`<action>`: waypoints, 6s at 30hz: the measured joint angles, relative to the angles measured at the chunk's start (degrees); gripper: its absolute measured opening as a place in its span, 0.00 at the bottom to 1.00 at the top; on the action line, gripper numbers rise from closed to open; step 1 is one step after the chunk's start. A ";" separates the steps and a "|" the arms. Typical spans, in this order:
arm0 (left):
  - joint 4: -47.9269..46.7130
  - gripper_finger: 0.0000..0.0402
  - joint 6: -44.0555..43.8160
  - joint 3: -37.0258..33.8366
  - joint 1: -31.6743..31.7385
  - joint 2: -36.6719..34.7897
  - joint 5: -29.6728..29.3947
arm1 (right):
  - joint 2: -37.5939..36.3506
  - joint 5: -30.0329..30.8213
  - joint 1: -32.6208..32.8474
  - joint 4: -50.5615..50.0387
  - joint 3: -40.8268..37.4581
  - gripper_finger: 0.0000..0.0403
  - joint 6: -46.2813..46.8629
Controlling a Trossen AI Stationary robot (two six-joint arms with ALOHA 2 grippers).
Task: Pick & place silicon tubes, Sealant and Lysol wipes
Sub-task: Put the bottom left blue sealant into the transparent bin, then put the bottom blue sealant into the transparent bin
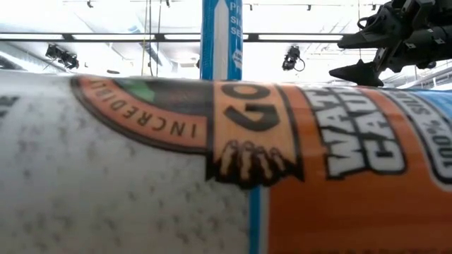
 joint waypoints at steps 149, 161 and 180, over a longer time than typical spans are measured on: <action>13.14 0.83 79.17 17.52 77.64 30.20 -6.75 | 0.04 0.04 -0.02 -3.96 0.00 0.68 1.53; 12.02 0.83 79.17 17.52 77.64 19.88 -8.70 | 0.03 0.04 -0.01 -3.93 0.00 0.68 1.94; 13.62 0.83 60.41 17.54 57.41 1.56 5.07 | 0.02 -1.16 0.28 -2.47 0.00 0.68 3.15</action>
